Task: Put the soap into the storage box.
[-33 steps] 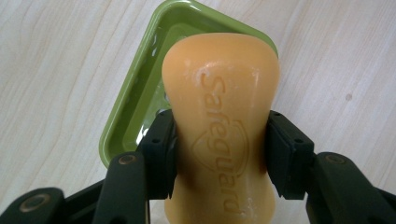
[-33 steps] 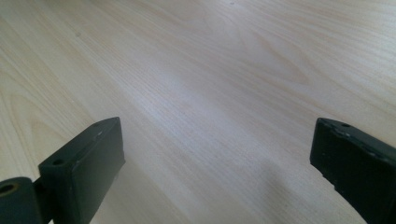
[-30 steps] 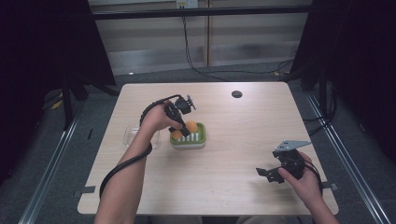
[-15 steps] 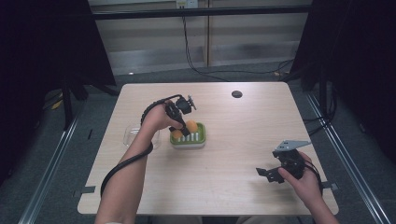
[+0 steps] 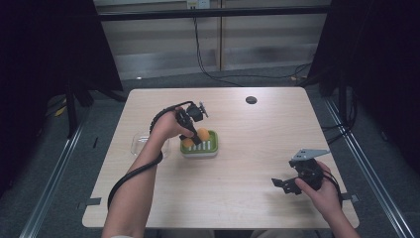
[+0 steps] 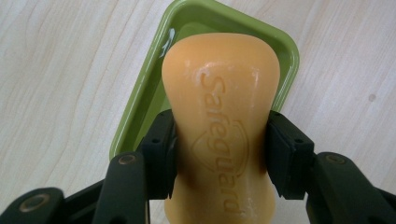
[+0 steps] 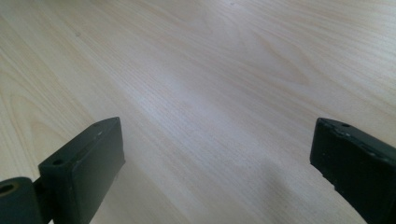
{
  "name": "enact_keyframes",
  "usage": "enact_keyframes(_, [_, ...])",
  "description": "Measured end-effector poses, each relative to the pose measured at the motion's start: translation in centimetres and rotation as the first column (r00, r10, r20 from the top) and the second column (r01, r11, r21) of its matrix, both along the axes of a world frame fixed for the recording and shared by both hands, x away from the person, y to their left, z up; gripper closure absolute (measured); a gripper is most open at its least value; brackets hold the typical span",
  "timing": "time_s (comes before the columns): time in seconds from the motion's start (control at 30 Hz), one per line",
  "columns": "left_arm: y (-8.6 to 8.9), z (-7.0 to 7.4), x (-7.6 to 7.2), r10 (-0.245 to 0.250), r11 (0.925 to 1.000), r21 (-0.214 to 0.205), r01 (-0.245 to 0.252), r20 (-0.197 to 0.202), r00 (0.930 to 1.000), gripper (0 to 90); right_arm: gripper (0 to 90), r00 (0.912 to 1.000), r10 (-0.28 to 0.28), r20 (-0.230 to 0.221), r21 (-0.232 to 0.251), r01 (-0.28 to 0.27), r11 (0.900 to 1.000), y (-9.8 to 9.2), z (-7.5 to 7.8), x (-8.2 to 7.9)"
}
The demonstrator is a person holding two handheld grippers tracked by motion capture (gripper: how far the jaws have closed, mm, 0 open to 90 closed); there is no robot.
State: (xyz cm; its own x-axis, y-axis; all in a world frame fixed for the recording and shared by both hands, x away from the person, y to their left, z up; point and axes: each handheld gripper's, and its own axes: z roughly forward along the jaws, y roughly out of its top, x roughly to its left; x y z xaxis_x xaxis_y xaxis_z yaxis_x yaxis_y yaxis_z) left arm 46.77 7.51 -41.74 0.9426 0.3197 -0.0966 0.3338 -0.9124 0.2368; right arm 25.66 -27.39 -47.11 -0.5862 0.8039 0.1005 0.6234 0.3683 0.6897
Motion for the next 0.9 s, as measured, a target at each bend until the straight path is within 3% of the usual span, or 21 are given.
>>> enact_keyframes(0.2, [-0.1,-0.3,0.0,-0.003,1.0000,-0.005,0.003,0.017,0.9999,49.9,2.5,1.0000,0.002,0.001,-0.001,-0.002,1.0000,0.0,0.0,0.0])
enact_keyframes(0.43, [-0.3,-0.5,0.2,-0.003,1.0000,0.002,0.003,-0.001,1.0000,49.9,2.5,1.0000,0.000,0.001,0.004,0.000,1.0000,0.0,0.0,0.0])
enact_keyframes(0.47, [-0.4,-0.8,0.1,-0.001,1.0000,-0.005,0.001,0.017,0.9998,49.8,2.5,1.0000,0.002,0.000,-0.001,-0.002,1.0000,0.0,0.0,0.0])
enact_keyframes(0.7, [-0.4,-1.1,0.3,0.000,1.0000,-0.004,0.000,0.016,0.9999,49.8,2.5,1.0000,-0.003,0.000,0.001,0.003,1.0000,0.0,0.0,0.0])
enact_keyframes(0.77, [-0.4,-1.1,0.4,0.000,1.0000,0.000,0.000,0.000,1.0000,49.8,2.5,1.0000,0.002,-0.003,0.001,-0.002,1.0000,0.0,0.0,0.0])
enact_keyframes(0.9, [-0.5,-1.3,0.3,0.007,0.9999,-0.008,-0.007,0.015,0.9999,49.8,2.5,1.0000,0.006,-0.001,0.002,-0.006,1.0000,0.1,0.0,0.0])
